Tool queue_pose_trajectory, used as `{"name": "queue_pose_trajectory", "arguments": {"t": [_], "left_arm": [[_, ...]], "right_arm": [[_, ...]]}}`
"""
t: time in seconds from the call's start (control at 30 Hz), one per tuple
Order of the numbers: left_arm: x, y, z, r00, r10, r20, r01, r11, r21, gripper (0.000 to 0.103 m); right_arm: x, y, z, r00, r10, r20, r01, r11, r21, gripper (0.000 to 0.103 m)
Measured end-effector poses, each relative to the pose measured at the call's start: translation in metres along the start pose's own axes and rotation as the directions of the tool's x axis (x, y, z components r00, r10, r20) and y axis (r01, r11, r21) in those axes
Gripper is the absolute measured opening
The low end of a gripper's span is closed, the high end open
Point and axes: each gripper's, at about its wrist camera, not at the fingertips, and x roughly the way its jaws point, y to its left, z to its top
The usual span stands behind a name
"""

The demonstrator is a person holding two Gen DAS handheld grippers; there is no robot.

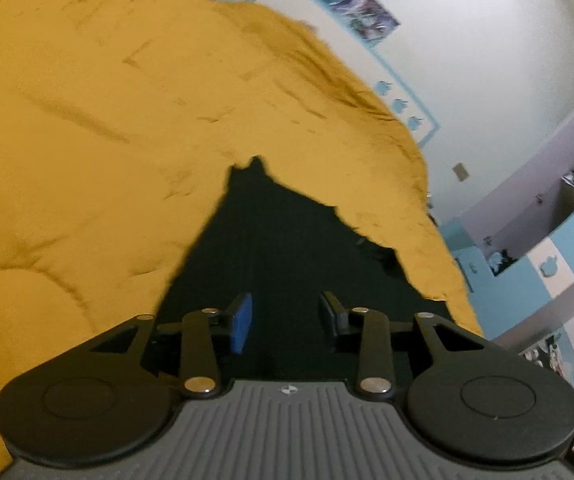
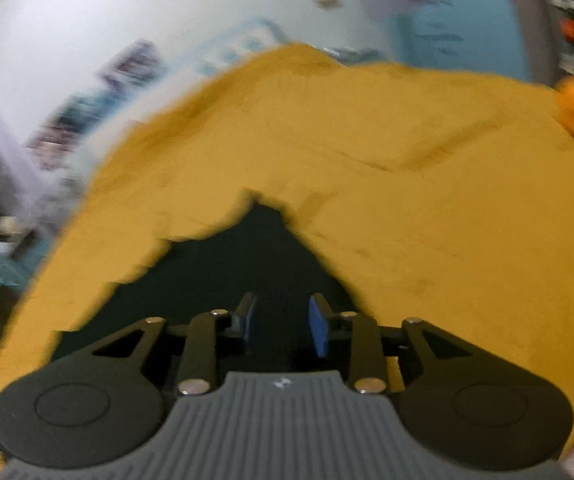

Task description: Fold small clothes

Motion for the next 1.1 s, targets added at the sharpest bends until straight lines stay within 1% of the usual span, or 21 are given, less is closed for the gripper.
{"name": "queue_pose_trajectory", "arguments": {"t": [0.03,0.1,0.13,0.2,0.23,0.3,0.33,0.4,0.47,0.53,0.63,0.7,0.77,0.8,0.87,0.93,0.97,1.0,1.03,1.1], "left_arm": [[-0.001,-0.008,0.0,1.0,-0.001,0.005,0.001,1.0,0.018,0.043],[0.001,-0.021,-0.001,1.0,-0.006,0.004,0.006,0.998,0.056,0.044],[0.002,-0.027,-0.002,1.0,-0.006,0.006,0.005,0.997,0.071,0.046],[0.007,-0.039,-0.006,1.0,-0.002,0.002,0.002,0.994,0.106,0.048],[0.01,-0.043,-0.008,1.0,0.005,-0.003,-0.005,0.992,0.128,0.051],[0.019,-0.049,-0.014,0.999,0.033,-0.018,-0.03,0.986,0.164,0.051],[0.023,-0.051,-0.017,0.998,0.05,-0.031,-0.043,0.984,0.173,0.051],[0.03,-0.051,-0.022,0.996,0.076,-0.043,-0.067,0.979,0.19,0.051],[0.036,-0.051,-0.026,0.994,0.096,-0.052,-0.083,0.973,0.213,0.051],[0.04,-0.049,-0.029,0.993,0.098,-0.069,-0.082,0.974,0.211,0.051],[0.046,-0.046,-0.032,0.991,0.099,-0.087,-0.08,0.977,0.197,0.051],[0.048,-0.044,-0.033,0.992,0.09,-0.086,-0.072,0.979,0.192,0.053],[0.049,-0.042,-0.035,0.993,0.081,-0.084,-0.065,0.981,0.182,0.056],[0.05,-0.04,-0.035,0.993,0.077,-0.086,-0.061,0.983,0.175,0.056],[0.051,-0.037,-0.037,0.994,0.066,-0.09,-0.05,0.985,0.166,0.057],[0.05,-0.034,-0.038,0.994,0.055,-0.092,-0.04,0.986,0.161,0.057],[0.048,-0.033,-0.038,0.995,0.05,-0.091,-0.035,0.987,0.157,0.057],[0.046,-0.033,-0.038,0.995,0.044,-0.086,-0.031,0.988,0.154,0.057],[0.044,-0.033,-0.037,0.996,0.04,-0.081,-0.027,0.988,0.151,0.057],[0.043,-0.031,-0.037,0.996,0.028,-0.081,-0.016,0.989,0.145,0.058]], "right_arm": [[-0.005,0.011,0.0,0.999,0.031,0.016,-0.03,0.999,-0.028,0.036],[-0.007,0.034,-0.002,0.995,0.104,0.014,-0.102,0.989,-0.103,0.037],[-0.006,0.044,-0.006,0.991,0.131,0.009,-0.128,0.983,-0.132,0.04],[0.004,0.062,-0.014,0.984,0.178,-0.031,-0.181,0.967,-0.18,0.041],[0.011,0.071,-0.021,0.978,0.198,-0.063,-0.206,0.96,-0.191,0.041],[0.026,0.079,-0.032,0.964,0.239,-0.12,-0.258,0.948,-0.185,0.041],[0.035,0.081,-0.039,0.959,0.242,-0.147,-0.266,0.948,-0.175,0.041],[0.05,0.08,-0.048,0.96,0.216,-0.18,-0.245,0.956,-0.164,0.041],[0.058,0.07,-0.052,0.965,0.183,-0.186,-0.209,0.969,-0.131,0.041],[0.059,0.054,-0.053,0.97,0.164,-0.183,-0.181,0.98,-0.082,0.04],[0.052,0.03,-0.043,0.98,0.127,-0.155,-0.134,0.99,-0.04,0.037],[0.048,0.017,-0.035,0.988,0.084,-0.129,-0.089,0.995,-0.035,0.039],[0.044,0.005,-0.029,0.995,-0.002,-0.098,-0.002,0.999,-0.043,0.039],[0.046,0.001,-0.026,0.995,-0.016,-0.094,0.013,0.999,-0.036,0.039],[0.045,-0.013,-0.023,0.994,-0.018,-0.112,0.018,1.0,0.0,0.038],[0.046,-0.011,-0.023,0.992,-0.036,-0.122,0.035,0.999,-0.017,0.038],[0.044,-0.008,-0.022,0.992,-0.055,-0.116,0.051,0.998,-0.03,0.039],[0.039,-0.002,-0.022,0.994,-0.077,-0.083,0.075,0.997,-0.032,0.044],[0.034,0.007,-0.021,0.997,-0.062,-0.041,0.06,0.998,-0.033,0.046],[0.03,0.03,-0.016,1.0,0.025,-0.019,-0.026,0.998,-0.053,0.046]]}}
